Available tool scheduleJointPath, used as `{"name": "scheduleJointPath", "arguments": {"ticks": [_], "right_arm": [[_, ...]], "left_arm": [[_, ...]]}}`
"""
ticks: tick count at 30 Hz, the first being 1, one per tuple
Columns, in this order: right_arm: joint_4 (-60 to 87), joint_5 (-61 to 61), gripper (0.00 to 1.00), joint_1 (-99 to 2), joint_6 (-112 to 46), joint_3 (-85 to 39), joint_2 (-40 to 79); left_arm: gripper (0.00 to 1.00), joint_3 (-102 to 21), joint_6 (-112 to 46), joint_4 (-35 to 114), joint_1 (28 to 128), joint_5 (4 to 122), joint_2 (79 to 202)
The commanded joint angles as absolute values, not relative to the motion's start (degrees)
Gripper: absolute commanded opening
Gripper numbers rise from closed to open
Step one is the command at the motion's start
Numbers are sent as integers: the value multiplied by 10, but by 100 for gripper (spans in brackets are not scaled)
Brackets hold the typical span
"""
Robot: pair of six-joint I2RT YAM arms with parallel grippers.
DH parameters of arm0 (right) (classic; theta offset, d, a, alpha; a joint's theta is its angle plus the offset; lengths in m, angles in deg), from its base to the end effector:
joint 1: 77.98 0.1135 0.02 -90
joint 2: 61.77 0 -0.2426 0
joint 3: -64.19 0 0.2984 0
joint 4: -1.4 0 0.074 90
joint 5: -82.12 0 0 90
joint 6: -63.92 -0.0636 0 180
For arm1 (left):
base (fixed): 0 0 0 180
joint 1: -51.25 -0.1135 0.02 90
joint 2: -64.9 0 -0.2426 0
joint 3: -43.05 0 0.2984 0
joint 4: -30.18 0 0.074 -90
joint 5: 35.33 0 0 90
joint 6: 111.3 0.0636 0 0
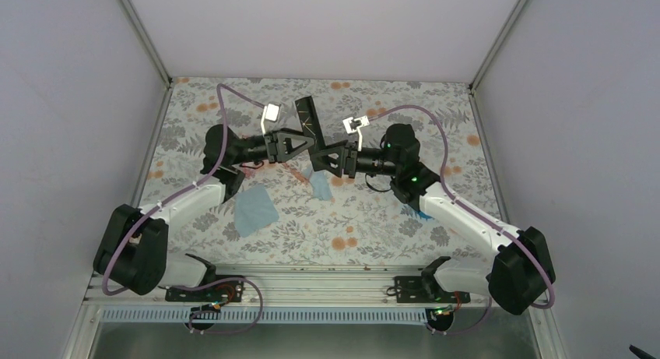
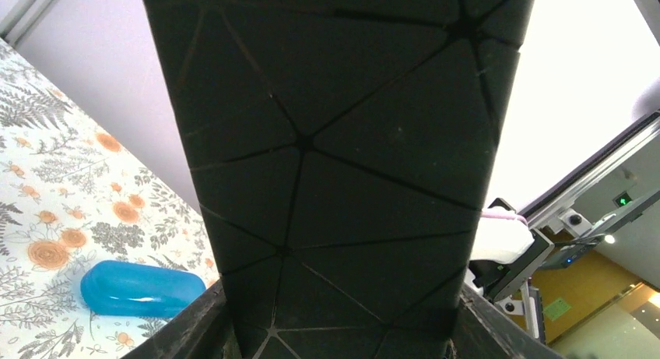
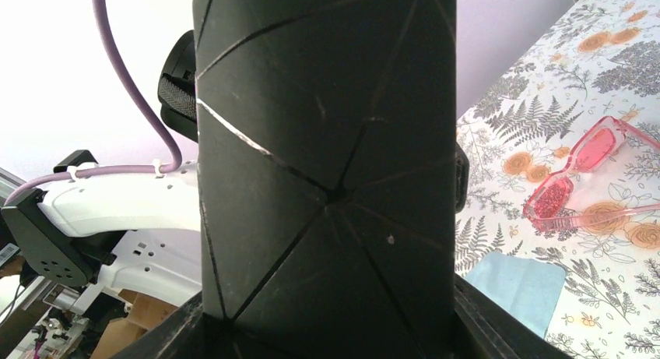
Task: Organize the sunglasses
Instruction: Open the sunglasses case.
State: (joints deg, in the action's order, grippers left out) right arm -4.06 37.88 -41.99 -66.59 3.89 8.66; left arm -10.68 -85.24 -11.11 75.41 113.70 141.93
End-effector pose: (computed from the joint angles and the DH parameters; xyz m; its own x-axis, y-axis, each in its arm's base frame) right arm 0.2568 0.2428 0.2800 -0.6917 0.0577 -0.7199 -0.7082 0.1412 0.6918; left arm 0.2889 -0.1894 0.2648 -0.7338 -0.1775 -0.6557 0.6726 -0.0539 -0.7381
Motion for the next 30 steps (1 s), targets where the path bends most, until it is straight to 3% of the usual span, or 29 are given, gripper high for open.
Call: {"name": "scheduleJointPath", "arguments": {"ticks": [1, 8, 14, 17, 30], "right_arm": [[-61, 366, 51, -419, -670, 40, 70], [-10, 297, 78, -427, -657, 46, 44], [7, 244, 81, -438, -656, 64, 6], [32, 205, 77, -439, -647, 67, -4], [140, 106, 36, -439, -530, 32, 10]], "left_arm": [[32, -118, -851, -148, 757, 1151, 1425], [31, -125, -823, -112, 756, 1149, 1415], [31, -133, -788, -58, 755, 1143, 1401], [31, -134, -787, -54, 755, 1142, 1398], [31, -147, -785, -8, 755, 1129, 1412]]}}
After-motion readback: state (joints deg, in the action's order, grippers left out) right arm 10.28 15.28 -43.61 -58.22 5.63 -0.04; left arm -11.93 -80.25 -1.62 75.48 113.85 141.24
